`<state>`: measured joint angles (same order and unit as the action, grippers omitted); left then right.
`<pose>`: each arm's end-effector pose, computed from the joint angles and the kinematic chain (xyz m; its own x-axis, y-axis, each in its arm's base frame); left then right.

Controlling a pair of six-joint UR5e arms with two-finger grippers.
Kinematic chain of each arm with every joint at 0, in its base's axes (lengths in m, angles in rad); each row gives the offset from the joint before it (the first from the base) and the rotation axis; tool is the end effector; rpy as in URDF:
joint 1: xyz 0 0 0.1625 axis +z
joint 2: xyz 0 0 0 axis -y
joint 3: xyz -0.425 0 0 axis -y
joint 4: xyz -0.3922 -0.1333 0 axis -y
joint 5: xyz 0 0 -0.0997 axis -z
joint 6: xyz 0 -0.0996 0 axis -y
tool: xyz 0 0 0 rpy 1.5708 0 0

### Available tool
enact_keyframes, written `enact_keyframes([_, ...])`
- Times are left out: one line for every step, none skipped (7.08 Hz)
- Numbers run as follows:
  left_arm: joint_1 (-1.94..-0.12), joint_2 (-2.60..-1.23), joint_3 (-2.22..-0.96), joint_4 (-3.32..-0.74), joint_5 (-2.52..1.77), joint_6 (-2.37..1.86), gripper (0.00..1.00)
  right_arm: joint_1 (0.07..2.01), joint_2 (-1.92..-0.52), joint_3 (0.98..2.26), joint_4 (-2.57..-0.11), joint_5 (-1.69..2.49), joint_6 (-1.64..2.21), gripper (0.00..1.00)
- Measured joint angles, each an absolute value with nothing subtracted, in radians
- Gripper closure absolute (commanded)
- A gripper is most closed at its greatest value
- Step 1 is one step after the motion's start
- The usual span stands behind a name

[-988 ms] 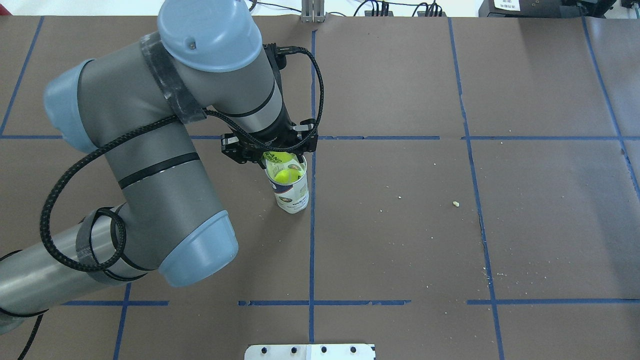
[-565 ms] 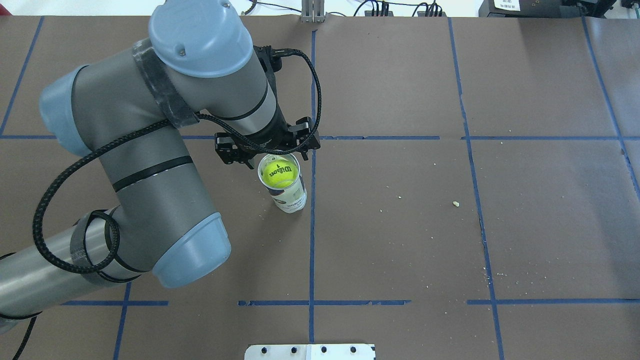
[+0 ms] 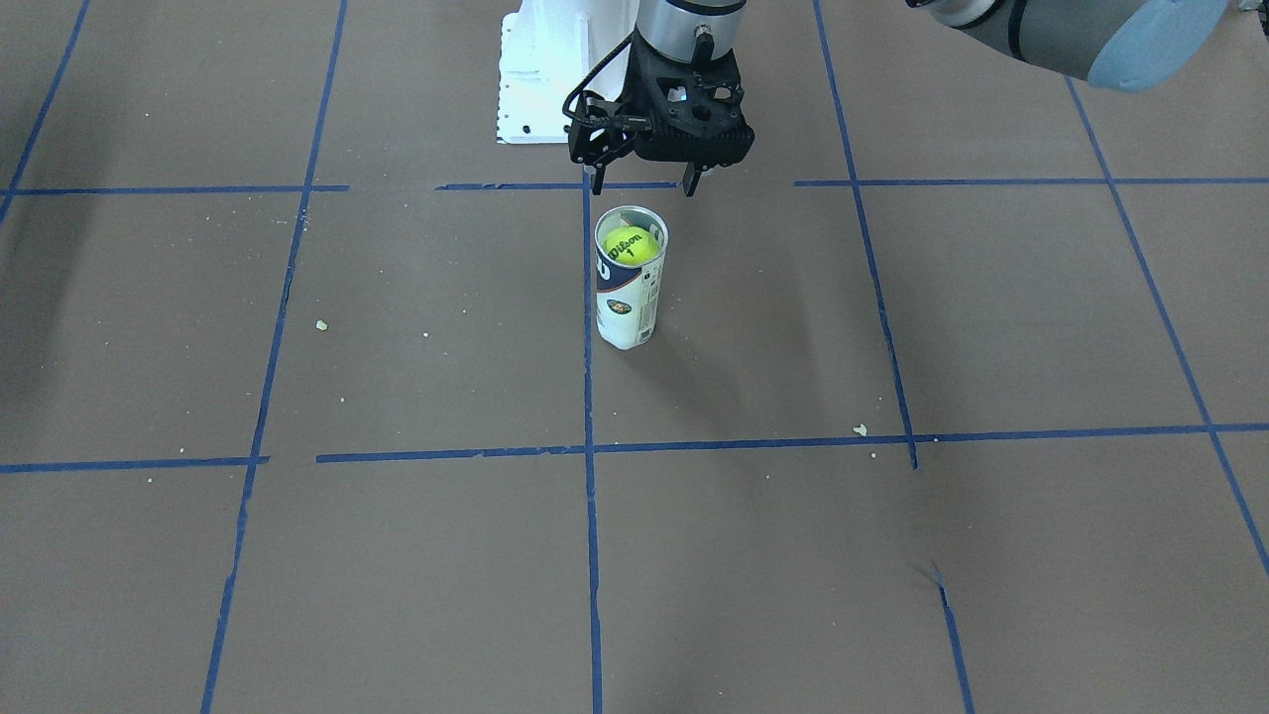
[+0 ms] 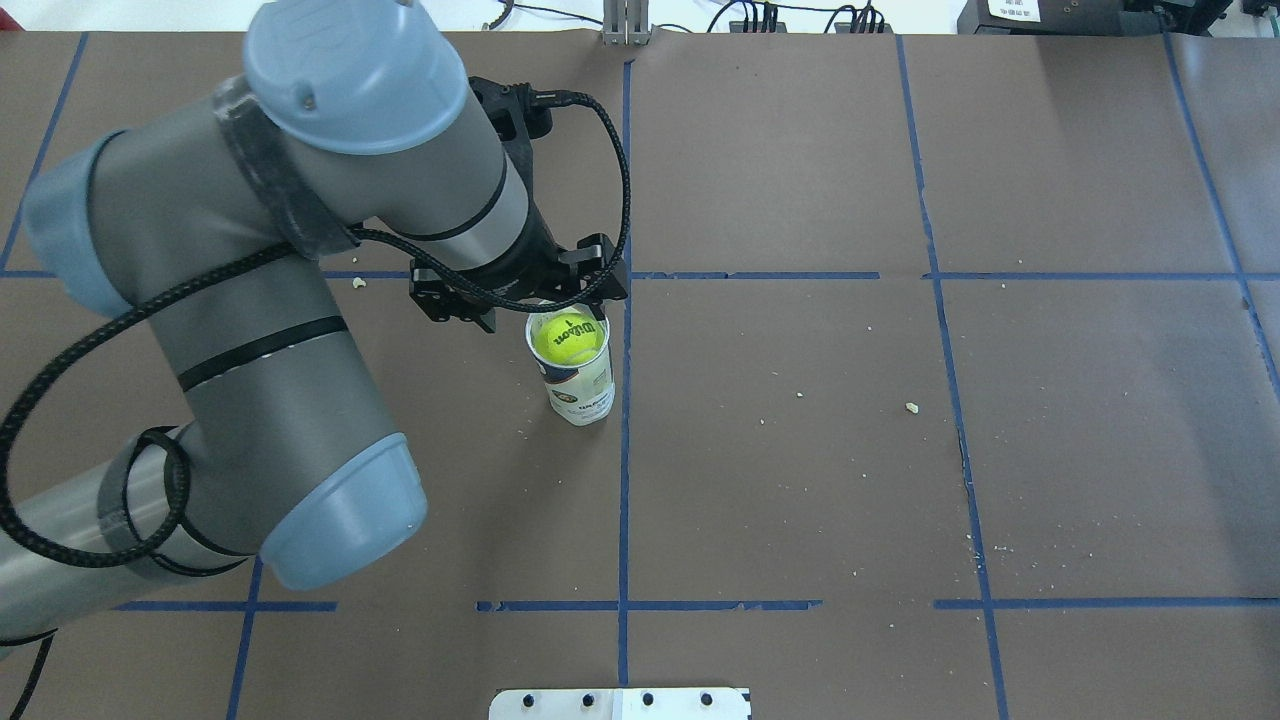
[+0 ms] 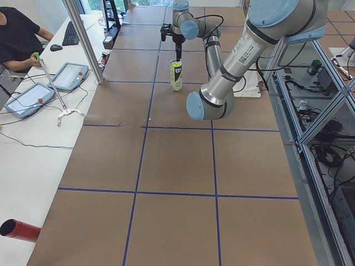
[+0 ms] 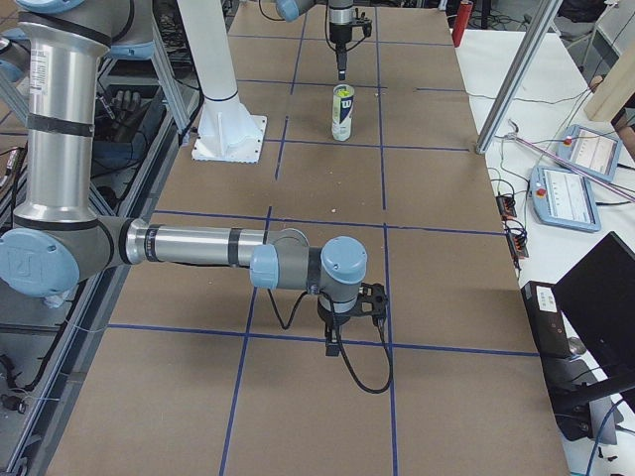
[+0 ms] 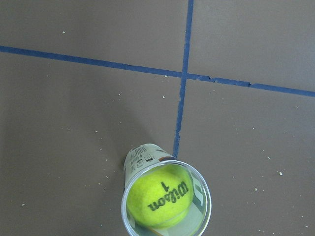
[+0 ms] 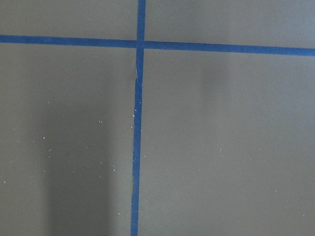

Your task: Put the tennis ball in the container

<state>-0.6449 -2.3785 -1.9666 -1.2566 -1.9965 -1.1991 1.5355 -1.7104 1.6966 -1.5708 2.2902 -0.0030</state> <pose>0.4091 -0.4231 0.0699 0.5748 -0.0184 -0.8181 0.0884 0.9953 0.0397 0.0524 -0.4338 0.6651 0.7519 -0.0205 0.6589 0.0375 0.9992 -0.0118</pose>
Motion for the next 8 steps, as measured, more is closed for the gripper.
enact_keyframes([-0.678,-2.346,-1.998,-1.258,-1.999,-1.107,0.00,1.536,-1.710,1.697,-1.571,2.290,-0.003,0.00])
enact_keyframes([-0.730,-2.316,-2.013,-1.259,-2.004,-1.001,0.00,1.536,-1.710,1.697,-1.571,2.290,-0.003,0.00])
enact_keyframes([-0.797,-2.280,-2.017,-1.261,-2.016,-0.876,0.00,1.536,-1.710,1.697,-1.571,2.290,-0.003,0.00])
enact_keyframes([-0.887,-2.226,-2.016,-1.267,-2.055,-0.734,0.00,1.536,-1.710,1.697,-1.571,2.290,-0.003,0.00])
enact_keyframes([-0.997,-2.156,-2.012,-1.271,-2.126,-0.602,0.00,1.536,-1.710,1.697,-1.571,2.290,-0.003,0.00])
enact_keyframes([-1.124,-2.061,-2.003,-1.273,-2.209,-0.469,0.00,1.536,-1.710,1.697,-1.571,2.290,-0.003,0.00])
enact_keyframes([-1.245,-1.959,-1.985,-1.273,-2.261,-0.315,0.00,1.536,-1.710,1.697,-1.571,2.290,-0.003,0.00])
enact_keyframes([-1.343,-1.869,-1.954,-1.274,-2.287,-0.149,0.00,1.536,-1.710,1.697,-1.571,2.290,-0.003,0.00])
